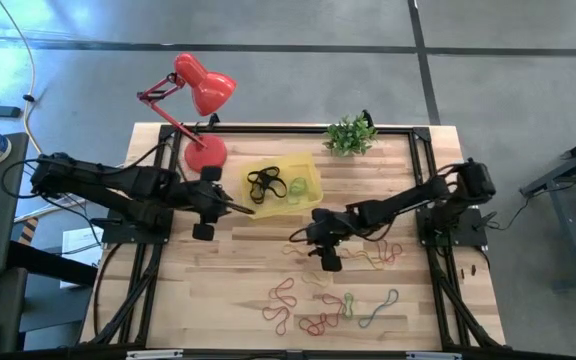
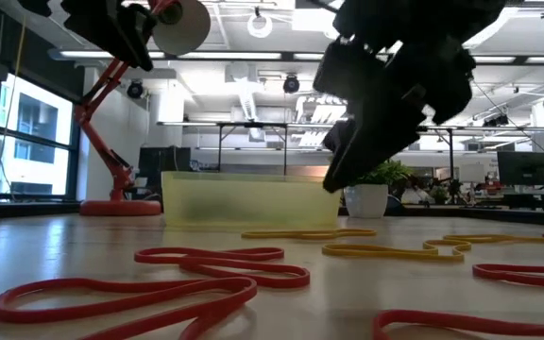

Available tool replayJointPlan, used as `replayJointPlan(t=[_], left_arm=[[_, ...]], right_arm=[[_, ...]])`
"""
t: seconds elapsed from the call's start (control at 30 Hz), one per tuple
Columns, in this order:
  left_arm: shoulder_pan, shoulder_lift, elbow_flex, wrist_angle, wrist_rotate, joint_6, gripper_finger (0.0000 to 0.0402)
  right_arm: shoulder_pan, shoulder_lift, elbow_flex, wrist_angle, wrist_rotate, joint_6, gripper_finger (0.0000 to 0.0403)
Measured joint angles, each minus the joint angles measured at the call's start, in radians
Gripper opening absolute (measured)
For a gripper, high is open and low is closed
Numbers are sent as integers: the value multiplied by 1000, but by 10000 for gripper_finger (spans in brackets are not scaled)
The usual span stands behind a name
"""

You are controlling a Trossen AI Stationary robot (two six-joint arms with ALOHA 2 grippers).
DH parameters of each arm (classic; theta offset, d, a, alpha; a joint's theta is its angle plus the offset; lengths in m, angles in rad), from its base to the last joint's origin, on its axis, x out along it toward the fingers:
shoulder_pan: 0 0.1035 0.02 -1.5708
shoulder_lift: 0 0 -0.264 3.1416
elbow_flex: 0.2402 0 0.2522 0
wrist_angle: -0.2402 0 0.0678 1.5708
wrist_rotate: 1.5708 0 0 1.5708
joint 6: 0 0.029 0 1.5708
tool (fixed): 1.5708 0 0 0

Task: Pick and place rubber bands into bin
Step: Put the yellow rubber band into the yellow bin

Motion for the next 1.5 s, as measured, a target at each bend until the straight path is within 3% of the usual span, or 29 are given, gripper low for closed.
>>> replayJointPlan(t=[0.17, 0.43, 1.33, 1.5], left_arm=[[-35, -58, -27, -3, -77, -57, 136], [-40, -67, -32, -22, -91, -83, 136], [-40, -66, -32, -22, -94, -83, 136], [-40, -66, -32, -22, -94, -82, 136]], right_arm=[[0, 87, 69, -22, -54, -62, 134], [-5, 199, 179, -102, -67, -81, 134], [-32, 190, 184, -256, -34, 36, 133], [-32, 190, 183, -257, -22, 28, 115]])
